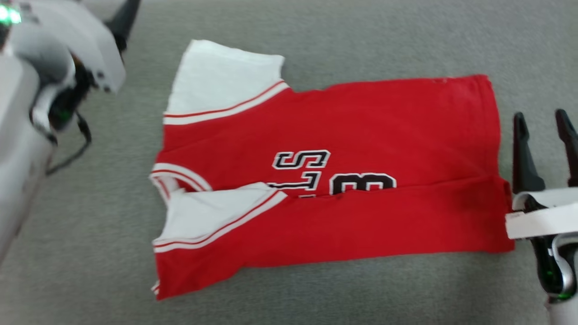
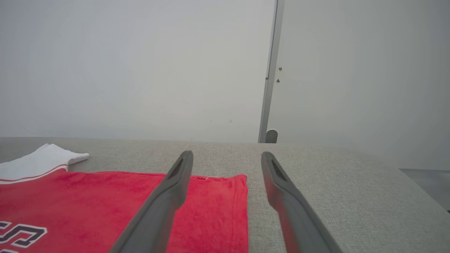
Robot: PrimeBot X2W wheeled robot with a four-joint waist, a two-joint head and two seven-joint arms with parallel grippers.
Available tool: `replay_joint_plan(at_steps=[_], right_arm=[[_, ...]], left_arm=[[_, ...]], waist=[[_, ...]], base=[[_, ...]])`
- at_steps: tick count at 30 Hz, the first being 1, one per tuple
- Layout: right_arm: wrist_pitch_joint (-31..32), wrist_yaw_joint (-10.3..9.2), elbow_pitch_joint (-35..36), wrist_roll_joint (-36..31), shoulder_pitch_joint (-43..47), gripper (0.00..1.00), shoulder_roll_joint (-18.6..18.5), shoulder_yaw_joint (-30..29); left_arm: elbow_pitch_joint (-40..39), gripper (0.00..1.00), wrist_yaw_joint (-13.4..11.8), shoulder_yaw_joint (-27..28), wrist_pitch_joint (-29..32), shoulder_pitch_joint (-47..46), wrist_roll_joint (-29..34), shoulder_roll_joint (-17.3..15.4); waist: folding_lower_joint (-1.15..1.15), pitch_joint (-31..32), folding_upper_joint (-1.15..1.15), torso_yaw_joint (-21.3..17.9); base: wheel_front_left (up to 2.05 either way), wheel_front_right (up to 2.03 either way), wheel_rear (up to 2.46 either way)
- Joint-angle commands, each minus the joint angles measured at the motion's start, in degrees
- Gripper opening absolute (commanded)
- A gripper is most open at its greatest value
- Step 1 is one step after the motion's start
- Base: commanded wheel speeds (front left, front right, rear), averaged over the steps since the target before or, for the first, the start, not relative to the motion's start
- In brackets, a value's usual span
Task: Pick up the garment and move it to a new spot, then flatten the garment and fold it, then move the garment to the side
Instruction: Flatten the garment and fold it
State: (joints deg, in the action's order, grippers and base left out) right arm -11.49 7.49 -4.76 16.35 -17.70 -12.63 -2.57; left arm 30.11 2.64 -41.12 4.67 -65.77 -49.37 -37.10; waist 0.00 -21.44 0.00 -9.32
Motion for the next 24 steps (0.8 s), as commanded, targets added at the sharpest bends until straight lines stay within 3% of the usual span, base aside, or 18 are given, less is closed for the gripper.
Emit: replay_joint_plan(at_steps=[1,6,14,24], right_arm=[[-0.7,0.00,-0.1,0.6,-1.2,1.00,0.4,1.1],[-1.3,0.00,-0.7,1.6,-2.4,1.00,0.8,3.1],[-2.2,0.00,-1.6,2.6,-3.3,1.00,1.5,5.1],[-3.0,0.00,-3.0,3.4,-4.2,1.00,2.1,6.5]], left_arm=[[4.1,1.00,1.6,-1.2,2.7,-3.1,0.2,1.4],[14.1,1.00,4.3,-5.1,13.4,-9.0,-1.3,3.8],[20.3,1.00,4.8,-9.7,30.6,-14.0,-6.6,3.8],[23.4,1.00,4.8,-12.3,40.8,-15.2,-10.7,2.9]], waist=[[0.00,-3.7,0.00,-4.2],[0.00,-5.4,0.00,-6.6],[0.00,-7.6,0.00,-9.4],[0.00,-9.7,0.00,-11.3]], base=[[0.00,0.00,0.00],[0.00,0.00,0.00],[0.00,0.00,0.00],[0.00,0.00,0.00]])
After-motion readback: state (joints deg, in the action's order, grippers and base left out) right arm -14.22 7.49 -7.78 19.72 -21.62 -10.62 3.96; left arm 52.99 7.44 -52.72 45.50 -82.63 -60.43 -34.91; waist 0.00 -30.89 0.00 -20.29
